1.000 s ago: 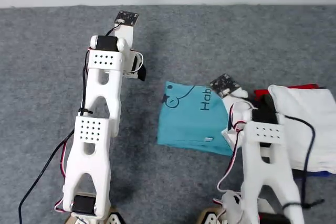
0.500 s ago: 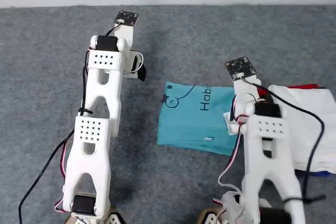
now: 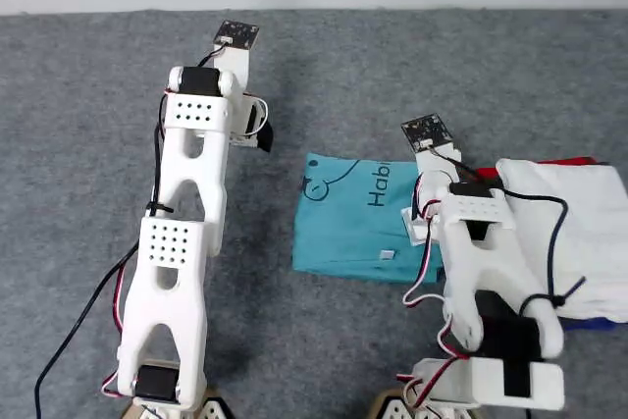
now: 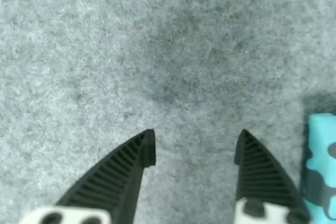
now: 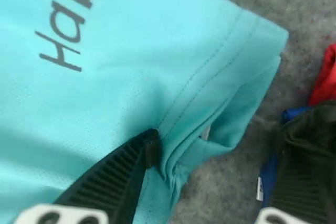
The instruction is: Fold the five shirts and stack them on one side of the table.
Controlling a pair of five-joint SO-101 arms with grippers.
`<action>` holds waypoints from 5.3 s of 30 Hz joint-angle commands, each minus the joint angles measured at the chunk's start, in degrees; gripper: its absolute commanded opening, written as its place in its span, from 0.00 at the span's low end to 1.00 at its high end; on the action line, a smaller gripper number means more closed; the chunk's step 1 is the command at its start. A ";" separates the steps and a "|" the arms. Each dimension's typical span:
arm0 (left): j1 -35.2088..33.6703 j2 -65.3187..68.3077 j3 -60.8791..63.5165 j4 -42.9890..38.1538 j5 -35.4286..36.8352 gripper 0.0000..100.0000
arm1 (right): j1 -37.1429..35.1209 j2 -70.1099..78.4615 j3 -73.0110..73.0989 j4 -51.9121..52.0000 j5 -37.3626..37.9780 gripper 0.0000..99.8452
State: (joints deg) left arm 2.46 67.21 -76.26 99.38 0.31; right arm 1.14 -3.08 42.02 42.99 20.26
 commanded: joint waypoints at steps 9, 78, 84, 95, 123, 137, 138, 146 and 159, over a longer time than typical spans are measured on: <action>-0.35 -0.97 -0.13 1.23 0.09 0.25 | -1.10 -5.93 -5.71 8.22 -0.44 0.36; -0.35 -1.05 2.86 1.23 0.09 0.25 | -0.22 13.05 -18.20 10.42 -0.70 0.20; -0.35 -1.05 2.95 1.23 0.09 0.25 | 0.48 15.43 -19.16 10.59 -2.20 0.20; -0.35 -0.97 2.95 1.23 0.09 0.25 | 1.63 15.25 -27.34 23.87 -2.81 0.20; -0.35 -0.97 2.95 1.23 0.09 0.25 | 3.30 27.38 -34.02 22.20 -0.26 0.22; -0.35 -0.97 5.85 1.23 0.09 0.25 | 2.07 28.88 -35.78 23.52 0.09 0.01; -0.35 -0.97 5.93 1.23 0.09 0.25 | 2.07 28.79 -35.87 23.43 0.00 0.01; -0.35 -1.05 6.02 1.23 0.09 0.25 | 2.42 18.07 -35.96 22.81 -3.16 0.01; -0.35 -1.05 6.11 1.14 0.09 0.25 | 5.14 10.33 -36.31 16.31 -13.27 0.01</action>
State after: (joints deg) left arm 2.46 67.21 -70.02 99.38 0.31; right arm 5.54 11.52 7.03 60.75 7.96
